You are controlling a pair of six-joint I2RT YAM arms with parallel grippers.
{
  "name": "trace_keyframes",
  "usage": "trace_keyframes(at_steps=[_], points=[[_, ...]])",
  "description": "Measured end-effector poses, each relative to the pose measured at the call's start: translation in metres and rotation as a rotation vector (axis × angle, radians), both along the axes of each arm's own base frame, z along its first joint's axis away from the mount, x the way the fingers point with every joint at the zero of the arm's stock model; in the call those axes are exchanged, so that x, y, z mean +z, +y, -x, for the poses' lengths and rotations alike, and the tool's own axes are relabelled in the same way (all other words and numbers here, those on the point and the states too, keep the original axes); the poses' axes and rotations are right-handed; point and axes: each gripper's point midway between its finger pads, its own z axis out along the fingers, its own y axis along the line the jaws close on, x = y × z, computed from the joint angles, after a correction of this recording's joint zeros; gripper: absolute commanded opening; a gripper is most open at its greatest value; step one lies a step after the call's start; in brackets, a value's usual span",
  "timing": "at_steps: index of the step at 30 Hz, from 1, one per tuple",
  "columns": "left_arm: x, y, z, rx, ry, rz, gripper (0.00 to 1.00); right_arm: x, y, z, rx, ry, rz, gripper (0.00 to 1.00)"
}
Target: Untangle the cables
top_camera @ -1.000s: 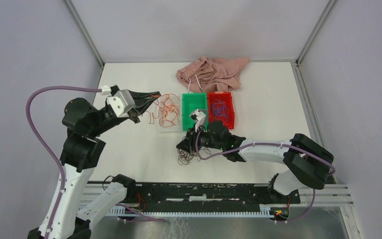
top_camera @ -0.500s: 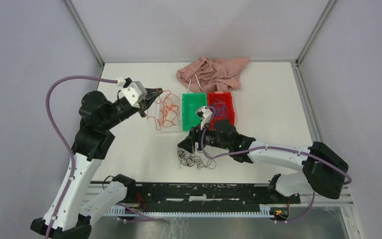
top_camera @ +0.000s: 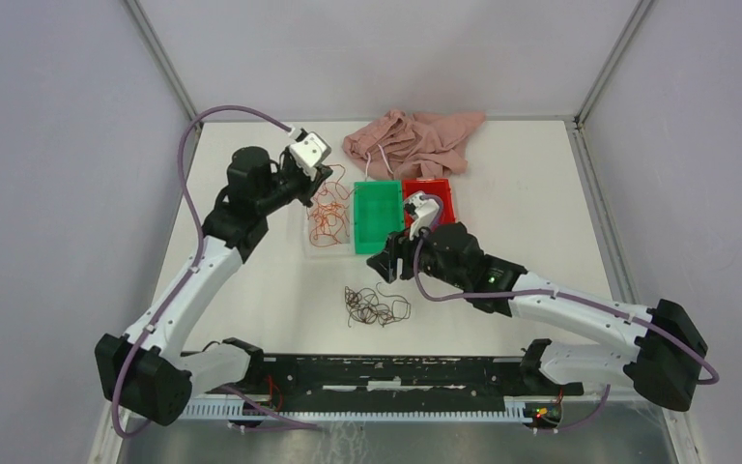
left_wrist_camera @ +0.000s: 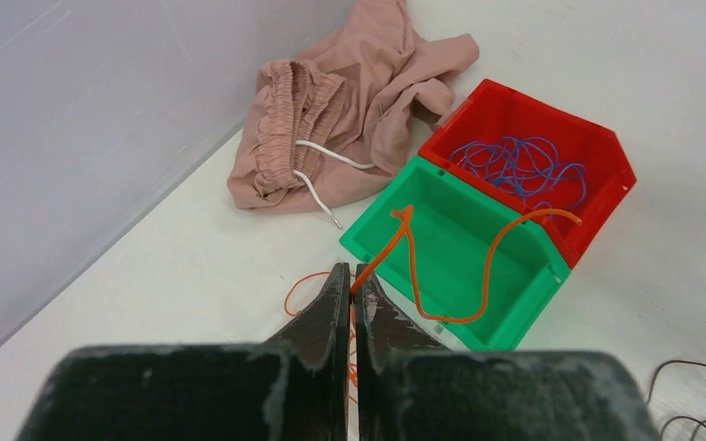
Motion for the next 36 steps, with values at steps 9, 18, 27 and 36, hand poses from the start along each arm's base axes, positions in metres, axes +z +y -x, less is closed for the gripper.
trace_keyframes(at_steps=[9, 18, 27, 36], points=[[-0.049, -0.001, -0.037, 0.064, 0.04, -0.048, 0.03, 0.004, -0.034, -0.018, -0.125, -0.01, 0.061, 0.66], [-0.138, 0.028, -0.064, 0.253, 0.245, -0.197, 0.22, -0.004, -0.048, -0.023, -0.159, 0.017, 0.098, 0.65], [-0.15, 0.047, -0.06, 0.309, 0.308, -0.232, 0.72, -0.003, -0.051, -0.025, -0.167, 0.023, 0.106, 0.66], [-0.131, 0.047, -0.055, 0.204, 0.397, -0.202, 0.76, -0.005, -0.054, -0.025, -0.173, 0.034, 0.119, 0.64]])
